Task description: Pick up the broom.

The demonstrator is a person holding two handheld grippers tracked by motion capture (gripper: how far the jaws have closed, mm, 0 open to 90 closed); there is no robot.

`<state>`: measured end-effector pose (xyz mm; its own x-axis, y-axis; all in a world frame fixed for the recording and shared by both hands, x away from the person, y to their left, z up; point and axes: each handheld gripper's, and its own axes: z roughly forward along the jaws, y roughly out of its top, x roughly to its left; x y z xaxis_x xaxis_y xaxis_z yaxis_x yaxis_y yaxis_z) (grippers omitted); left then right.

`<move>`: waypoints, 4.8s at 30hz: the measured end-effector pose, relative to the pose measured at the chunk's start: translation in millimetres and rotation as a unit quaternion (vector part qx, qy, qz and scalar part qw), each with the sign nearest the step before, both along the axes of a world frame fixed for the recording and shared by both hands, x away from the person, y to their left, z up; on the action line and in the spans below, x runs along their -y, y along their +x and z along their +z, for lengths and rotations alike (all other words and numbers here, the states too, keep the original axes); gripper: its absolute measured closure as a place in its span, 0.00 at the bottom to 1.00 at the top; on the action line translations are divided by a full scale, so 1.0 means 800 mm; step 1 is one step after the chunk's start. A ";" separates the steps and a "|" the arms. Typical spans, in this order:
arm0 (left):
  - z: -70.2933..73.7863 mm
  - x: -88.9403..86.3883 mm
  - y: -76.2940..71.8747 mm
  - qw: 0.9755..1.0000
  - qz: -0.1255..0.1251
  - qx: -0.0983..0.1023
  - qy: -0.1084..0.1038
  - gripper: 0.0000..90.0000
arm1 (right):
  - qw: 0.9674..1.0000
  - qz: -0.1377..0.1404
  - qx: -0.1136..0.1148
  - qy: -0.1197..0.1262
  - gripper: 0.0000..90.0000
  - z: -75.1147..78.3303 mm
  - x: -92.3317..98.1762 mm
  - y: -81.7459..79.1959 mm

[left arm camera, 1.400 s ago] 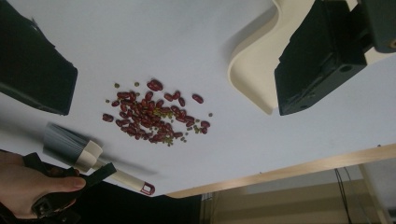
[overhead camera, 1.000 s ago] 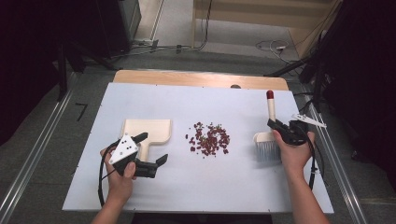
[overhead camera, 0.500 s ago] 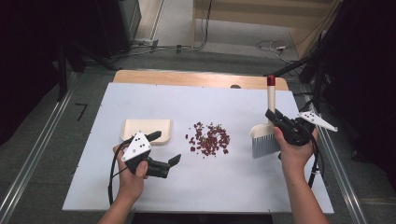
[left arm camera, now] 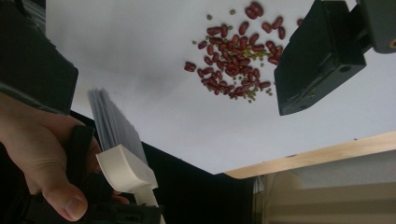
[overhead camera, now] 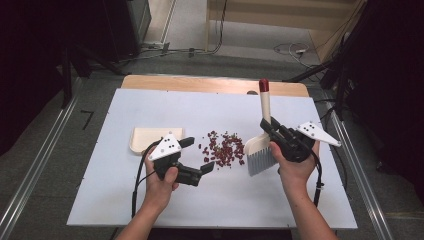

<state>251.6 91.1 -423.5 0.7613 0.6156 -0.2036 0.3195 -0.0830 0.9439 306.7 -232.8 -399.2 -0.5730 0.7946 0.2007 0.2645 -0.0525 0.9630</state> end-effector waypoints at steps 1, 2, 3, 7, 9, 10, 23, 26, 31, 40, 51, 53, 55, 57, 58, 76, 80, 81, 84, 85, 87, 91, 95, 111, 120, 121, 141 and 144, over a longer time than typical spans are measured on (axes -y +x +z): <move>0.000 0.003 0.001 1.000 0.000 -0.003 -0.001 0.00 | 1.000 0.002 -0.001 0.001 0.78 -0.001 -0.004 -0.002; 0.001 0.008 0.002 1.000 0.000 -0.005 0.000 0.02 | 1.000 0.003 0.003 -0.001 0.78 -0.002 -0.007 -0.003; 0.002 0.012 0.002 1.000 -0.004 -0.008 -0.002 0.03 | 1.000 0.006 0.003 -0.002 0.78 -0.002 -0.012 -0.005; 0.003 0.025 0.004 0.999 -0.017 -0.029 -0.013 0.05 | 1.000 0.017 0.006 -0.005 0.78 -0.004 -0.027 -0.012; 0.002 0.030 0.004 0.999 -0.020 -0.040 -0.017 0.07 | 1.000 0.020 0.013 -0.008 0.78 -0.004 -0.034 -0.016; 0.002 0.032 0.004 0.999 -0.022 -0.046 -0.018 0.09 | 1.000 0.023 0.014 -0.010 0.78 -0.004 -0.037 -0.018; -0.013 0.055 0.009 0.992 -0.056 -0.105 -0.030 0.37 | 0.998 0.048 0.028 -0.039 0.78 -0.015 -0.076 -0.034; -0.012 0.052 0.009 0.992 -0.055 -0.110 -0.041 0.47 | 0.997 0.050 0.034 -0.045 0.78 -0.017 -0.082 -0.038; -0.012 0.051 0.011 0.991 -0.048 -0.121 -0.038 0.57 | 0.997 0.050 0.036 -0.048 0.78 -0.018 -0.086 -0.040; -0.016 0.050 0.016 0.988 -0.047 -0.142 -0.030 0.72 | 0.997 0.039 0.040 -0.056 0.78 -0.023 -0.092 -0.044; -0.012 0.041 0.017 0.991 -0.037 -0.129 0.001 0.76 | 0.995 0.056 0.052 -0.059 0.77 -0.022 -0.093 -0.044; -0.010 0.037 0.017 0.991 -0.040 -0.124 0.008 0.76 | 0.995 0.063 0.051 -0.060 0.76 -0.020 -0.093 -0.043; -0.007 0.033 0.017 0.992 -0.044 -0.115 0.015 0.76 | 0.993 0.081 0.051 -0.067 0.75 -0.017 -0.091 -0.041; -0.005 0.028 0.017 0.993 -0.042 -0.107 0.021 0.76 | 0.990 0.111 0.050 -0.067 0.70 -0.010 -0.086 -0.040; -0.004 0.025 0.017 0.993 -0.041 -0.106 0.021 0.76 | 0.990 0.111 0.050 -0.067 0.70 -0.010 -0.086 -0.040; 0.001 -0.037 0.014 0.987 -0.134 -0.021 0.089 0.76 | 0.949 0.283 0.014 -0.138 0.52 0.007 -0.036 -0.015; 0.004 -0.038 0.008 0.978 -0.189 -0.009 0.089 0.76 | 0.935 0.322 0.012 -0.149 0.49 0.003 -0.032 -0.015; 0.003 -0.037 0.007 0.976 -0.194 -0.009 0.093 0.76 | 0.931 0.333 0.009 -0.146 0.49 0.001 -0.032 -0.015; 0.002 -0.034 0.005 0.970 -0.215 -0.014 0.108 0.76 | 0.916 0.372 -0.010 -0.149 0.50 -0.003 -0.036 -0.016; 0.001 -0.032 0.004 0.968 -0.222 -0.016 0.113 0.76 | 0.907 0.392 -0.022 -0.156 0.50 -0.006 -0.041 -0.018; 0.001 -0.029 0.002 0.964 -0.233 -0.019 0.125 0.76 | 0.902 0.401 -0.028 -0.160 0.50 -0.007 -0.043 -0.018; 0.001 -0.025 0.000 0.958 -0.252 -0.021 0.138 0.76 | 0.883 0.430 -0.050 -0.180 0.51 -0.015 -0.052 -0.021; 0.000 -0.023 0.000 0.955 -0.262 -0.024 0.137 0.76 | 0.865 0.456 -0.073 -0.194 0.55 -0.024 -0.060 -0.023; -0.009 -0.030 0.004 0.944 -0.306 -0.037 0.122 0.76 | 0.832 0.504 -0.120 -0.198 0.73 -0.036 -0.075 -0.028; -0.004 -0.067 0.008 0.980 -0.183 -0.010 0.076 0.49 | 0.866 0.447 -0.114 -0.193 0.73 -0.032 -0.086 -0.032; -0.004 -0.073 0.009 0.983 -0.167 -0.010 0.069 0.45 | 0.869 0.443 -0.111 -0.192 0.73 -0.033 -0.086 -0.031; -0.024 -0.148 0.011 0.997 0.080 -0.003 -0.008 0.00 | 0.952 0.208 -0.175 -0.138 0.73 -0.054 -0.116 -0.006; -0.026 -0.157 0.011 0.994 0.106 -0.011 -0.009 0.00 | 0.950 0.205 -0.196 -0.130 0.73 -0.061 -0.122 -0.001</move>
